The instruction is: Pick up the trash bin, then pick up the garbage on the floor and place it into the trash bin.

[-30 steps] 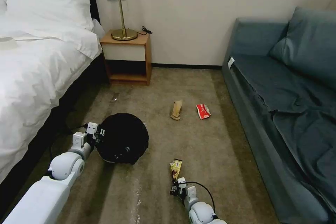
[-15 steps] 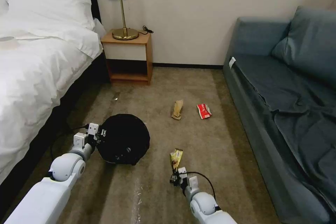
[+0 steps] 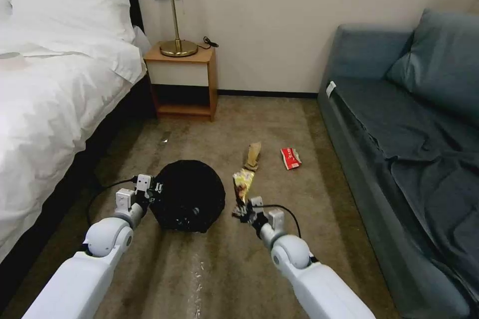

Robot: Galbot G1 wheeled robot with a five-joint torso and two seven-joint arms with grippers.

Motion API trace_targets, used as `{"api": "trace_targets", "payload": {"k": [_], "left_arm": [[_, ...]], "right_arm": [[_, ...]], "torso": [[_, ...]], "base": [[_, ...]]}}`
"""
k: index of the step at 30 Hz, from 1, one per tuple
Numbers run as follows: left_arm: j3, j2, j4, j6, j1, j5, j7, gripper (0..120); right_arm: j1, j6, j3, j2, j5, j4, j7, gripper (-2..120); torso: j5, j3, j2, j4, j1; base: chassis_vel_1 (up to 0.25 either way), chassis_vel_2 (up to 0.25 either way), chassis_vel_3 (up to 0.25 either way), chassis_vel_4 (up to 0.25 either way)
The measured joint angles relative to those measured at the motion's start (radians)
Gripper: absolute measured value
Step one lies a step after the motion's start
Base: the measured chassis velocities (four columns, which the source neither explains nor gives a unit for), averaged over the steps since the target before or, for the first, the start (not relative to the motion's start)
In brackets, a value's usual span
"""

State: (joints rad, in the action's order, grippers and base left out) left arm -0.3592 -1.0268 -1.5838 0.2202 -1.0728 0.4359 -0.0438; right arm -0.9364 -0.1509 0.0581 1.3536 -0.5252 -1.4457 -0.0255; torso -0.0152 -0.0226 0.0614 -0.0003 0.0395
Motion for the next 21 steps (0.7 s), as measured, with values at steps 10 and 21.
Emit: {"api": "trace_targets", "payload": {"k": [10,21], "left_arm": [[0.004,-0.016,0.019,0.000,0.018,-0.004,0.001,4],[0.006,-0.036,0.037,-0.001,0.032,-0.001,0.001,4]], "right_arm": [[0.089,0.002,0.046,0.034,-0.096,-0.030,-0.023,0],[0.066,0.044,0.129,0.091,-0.057,0.016,0.010,4]], "torso": [[-0.0001,0.000,0.000,0.0001,0.000],[-0.0001,0.000,0.000,0.0001,0.000]], "base": [[0.000,0.000,0.000,0.000],[0.000,0.000,0.000,0.000]]}}
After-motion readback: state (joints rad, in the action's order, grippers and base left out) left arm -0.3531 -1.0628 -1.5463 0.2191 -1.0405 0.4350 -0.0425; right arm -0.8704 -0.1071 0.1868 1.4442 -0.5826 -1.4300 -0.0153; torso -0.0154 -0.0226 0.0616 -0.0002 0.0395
